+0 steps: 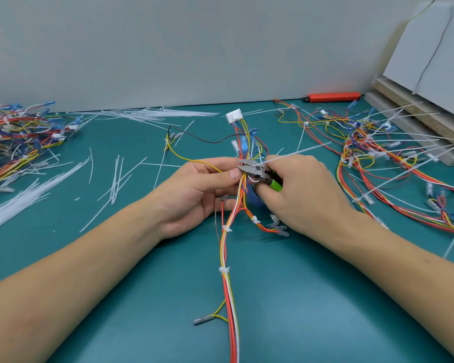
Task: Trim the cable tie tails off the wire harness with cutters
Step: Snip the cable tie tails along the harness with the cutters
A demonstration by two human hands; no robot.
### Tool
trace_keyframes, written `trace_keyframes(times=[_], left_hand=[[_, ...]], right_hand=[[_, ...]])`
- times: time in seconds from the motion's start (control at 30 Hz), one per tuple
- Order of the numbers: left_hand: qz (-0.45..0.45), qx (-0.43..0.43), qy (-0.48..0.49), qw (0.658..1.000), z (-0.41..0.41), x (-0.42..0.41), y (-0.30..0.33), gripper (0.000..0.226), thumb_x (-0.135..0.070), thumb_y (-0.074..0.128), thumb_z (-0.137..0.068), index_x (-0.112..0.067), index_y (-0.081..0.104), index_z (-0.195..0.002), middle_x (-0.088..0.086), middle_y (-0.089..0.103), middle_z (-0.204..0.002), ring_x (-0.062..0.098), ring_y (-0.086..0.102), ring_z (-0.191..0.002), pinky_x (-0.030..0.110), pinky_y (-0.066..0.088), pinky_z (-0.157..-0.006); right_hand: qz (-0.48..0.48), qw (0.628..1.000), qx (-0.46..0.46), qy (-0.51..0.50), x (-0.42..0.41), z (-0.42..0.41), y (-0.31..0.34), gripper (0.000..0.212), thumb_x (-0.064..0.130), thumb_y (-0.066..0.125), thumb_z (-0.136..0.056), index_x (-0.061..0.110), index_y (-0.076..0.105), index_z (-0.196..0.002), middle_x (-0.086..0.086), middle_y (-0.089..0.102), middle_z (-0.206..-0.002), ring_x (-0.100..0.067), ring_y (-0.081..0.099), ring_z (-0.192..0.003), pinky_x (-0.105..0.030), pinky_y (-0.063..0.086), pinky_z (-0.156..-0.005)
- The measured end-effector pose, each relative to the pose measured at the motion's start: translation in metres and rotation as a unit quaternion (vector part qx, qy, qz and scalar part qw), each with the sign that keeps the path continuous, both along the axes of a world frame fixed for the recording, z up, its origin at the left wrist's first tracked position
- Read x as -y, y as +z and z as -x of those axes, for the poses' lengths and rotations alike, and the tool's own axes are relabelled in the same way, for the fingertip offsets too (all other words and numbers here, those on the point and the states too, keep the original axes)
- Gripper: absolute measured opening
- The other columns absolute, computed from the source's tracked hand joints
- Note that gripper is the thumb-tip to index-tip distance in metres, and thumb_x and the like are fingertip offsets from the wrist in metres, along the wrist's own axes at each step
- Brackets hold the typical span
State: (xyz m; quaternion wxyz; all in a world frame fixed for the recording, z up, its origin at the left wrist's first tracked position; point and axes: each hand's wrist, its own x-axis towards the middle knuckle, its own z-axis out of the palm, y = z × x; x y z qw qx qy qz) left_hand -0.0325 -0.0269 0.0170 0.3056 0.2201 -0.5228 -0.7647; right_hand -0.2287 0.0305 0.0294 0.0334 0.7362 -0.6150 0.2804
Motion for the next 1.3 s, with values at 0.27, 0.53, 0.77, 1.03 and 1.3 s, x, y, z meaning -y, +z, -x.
trace_keyframes(times=[0.27,0.53,0.77,1.03,1.3], left_hand=[[-0.014,0.017,0.011,1.0,0.0006,0.0002,0.0025,0.033,-0.013,0.063,-0.092,-0.003,0.068,-0.123,0.006,0.074,-0.092,0.013,0.069,-0.075,0.023,0.054,-0.063],[-0.028,0.016,0.019,0.999,0.0012,-0.0008,0.0034,0.036,-0.014,0.063,-0.094,-0.002,0.066,-0.127,0.006,0.073,-0.098,0.013,0.069,-0.078,0.024,0.056,-0.069],[-0.026,0.024,0.03,0.999,0.0028,-0.0028,0.0046,0.037,-0.013,0.06,-0.097,0.002,0.061,-0.131,0.009,0.071,-0.102,0.016,0.068,-0.083,0.026,0.055,-0.068],[-0.024,0.02,0.029,0.999,0.0014,-0.0019,0.0038,0.041,-0.014,0.063,-0.093,0.005,0.06,-0.129,0.008,0.072,-0.1,0.016,0.068,-0.083,0.027,0.056,-0.071],[-0.014,0.008,0.017,1.0,0.0022,-0.0015,0.0022,0.031,-0.013,0.062,-0.094,-0.002,0.065,-0.124,0.005,0.074,-0.093,0.014,0.068,-0.077,0.024,0.054,-0.065]], right_hand=[[0.014,1.0,-0.015,0.009,0.0005,0.001,0.0004,0.03,0.03,0.06,-0.088,0.015,0.045,-0.067,0.0,0.046,-0.061,-0.031,0.044,-0.068,-0.04,0.028,-0.058],[0.001,1.0,0.029,0.001,0.0002,0.0027,0.0001,0.026,0.031,0.062,-0.089,0.013,0.057,-0.072,-0.003,0.047,-0.057,-0.031,0.043,-0.063,-0.041,0.041,-0.057],[-0.022,0.999,0.043,0.016,0.0015,0.004,0.0015,0.035,0.027,0.06,-0.092,0.009,0.045,-0.066,-0.004,0.036,-0.053,-0.033,0.038,-0.06,-0.041,0.036,-0.053],[-0.027,0.999,0.029,0.01,0.0018,0.0014,0.0031,0.028,0.032,0.06,-0.09,0.012,0.055,-0.071,-0.004,0.047,-0.058,-0.032,0.044,-0.064,-0.042,0.044,-0.058],[-0.027,0.999,0.024,0.01,0.0016,0.0018,0.0026,0.027,0.029,0.06,-0.089,0.012,0.052,-0.069,-0.003,0.044,-0.057,-0.03,0.043,-0.065,-0.04,0.036,-0.057]])
